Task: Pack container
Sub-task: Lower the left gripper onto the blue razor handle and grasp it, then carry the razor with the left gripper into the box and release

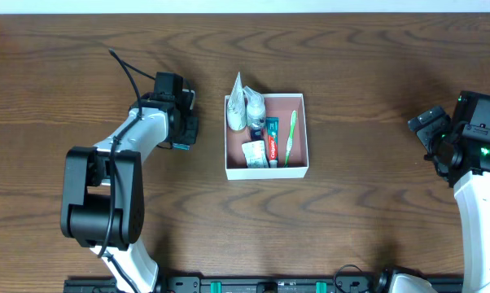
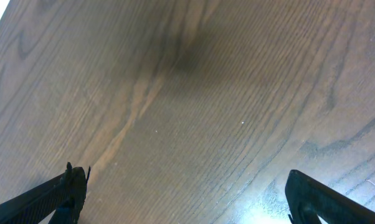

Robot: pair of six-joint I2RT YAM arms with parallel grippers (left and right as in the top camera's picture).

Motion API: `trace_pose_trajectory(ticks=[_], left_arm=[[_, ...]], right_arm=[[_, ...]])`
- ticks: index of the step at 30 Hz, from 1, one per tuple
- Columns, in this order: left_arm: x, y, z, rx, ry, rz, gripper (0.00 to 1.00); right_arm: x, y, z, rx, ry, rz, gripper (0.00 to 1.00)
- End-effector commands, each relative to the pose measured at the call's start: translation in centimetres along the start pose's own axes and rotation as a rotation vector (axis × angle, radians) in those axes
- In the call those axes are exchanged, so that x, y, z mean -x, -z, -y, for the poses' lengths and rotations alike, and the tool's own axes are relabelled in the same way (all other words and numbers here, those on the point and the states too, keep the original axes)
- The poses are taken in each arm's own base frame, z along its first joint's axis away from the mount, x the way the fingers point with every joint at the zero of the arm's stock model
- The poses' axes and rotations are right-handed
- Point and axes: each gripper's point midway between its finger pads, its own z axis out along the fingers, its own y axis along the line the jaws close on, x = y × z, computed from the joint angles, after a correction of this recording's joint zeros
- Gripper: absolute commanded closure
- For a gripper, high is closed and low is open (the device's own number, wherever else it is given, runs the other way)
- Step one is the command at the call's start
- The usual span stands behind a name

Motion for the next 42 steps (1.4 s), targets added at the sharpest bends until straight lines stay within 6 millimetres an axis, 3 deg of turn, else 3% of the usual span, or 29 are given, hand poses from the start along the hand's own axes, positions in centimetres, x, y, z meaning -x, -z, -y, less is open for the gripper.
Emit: trace_pose_trajectory(ticks=[1, 6, 9, 12, 16, 22, 25, 27, 30, 34, 37, 42], left_arm=[[-2.7, -1.8, -1.0, 0.059, 0.114, -0.098, 0.94], [-1.8, -0.2, -1.0, 0.064, 0.163, -0.094, 0.94], [-0.3, 2.3, -1.0, 0.061, 0.164, -0.057, 0.94], [1.7, 6.2, -0.9, 0.056, 0.173, 0.006, 0.94], [4.0, 13.3, -0.2, 0.024, 0.222, 0.136, 0.94], [5.4, 24.3, 5.3, -0.215, 0.25, 0.386, 0.94], [5.2, 28.3, 8.4, -0.308, 0.254, 0.482, 0.94], [5.2, 29.8, 10.9, -0.366, 0.221, 0.521, 0.94], [5.1, 30.6, 14.7, -0.422, 0.183, 0.545, 0.94], [5.1, 29.5, 19.0, -0.404, 0.142, 0.559, 0.94], [4.8, 27.5, 22.1, -0.369, 0.089, 0.545, 0.94], [3.8, 22.2, 25.7, -0.307, 0.048, 0.459, 0.94]], right_arm=[[0.4, 0.1, 0.0, -0.002, 0.007, 0.009, 0.01], [0.4, 0.1, 0.0, -0.002, 0.007, 0.009, 0.01], [0.4, 0.1, 0.0, -0.002, 0.007, 0.009, 0.01], [0.4, 0.1, 0.0, -0.002, 0.007, 0.009, 0.01], [0.4, 0.1, 0.0, -0.002, 0.007, 0.009, 0.01], [0.4, 0.1, 0.0, -0.002, 0.007, 0.009, 0.01], [0.4, 0.1, 0.0, -0.002, 0.007, 0.009, 0.01], [0.4, 0.1, 0.0, -0.002, 0.007, 0.009, 0.01], [0.4, 0.1, 0.0, -0.002, 0.007, 0.009, 0.01], [0.4, 0.1, 0.0, -0.002, 0.007, 0.009, 0.01], [0.4, 0.1, 0.0, -0.002, 0.007, 0.009, 0.01], [0.4, 0.1, 0.0, -0.002, 0.007, 0.009, 0.01]])
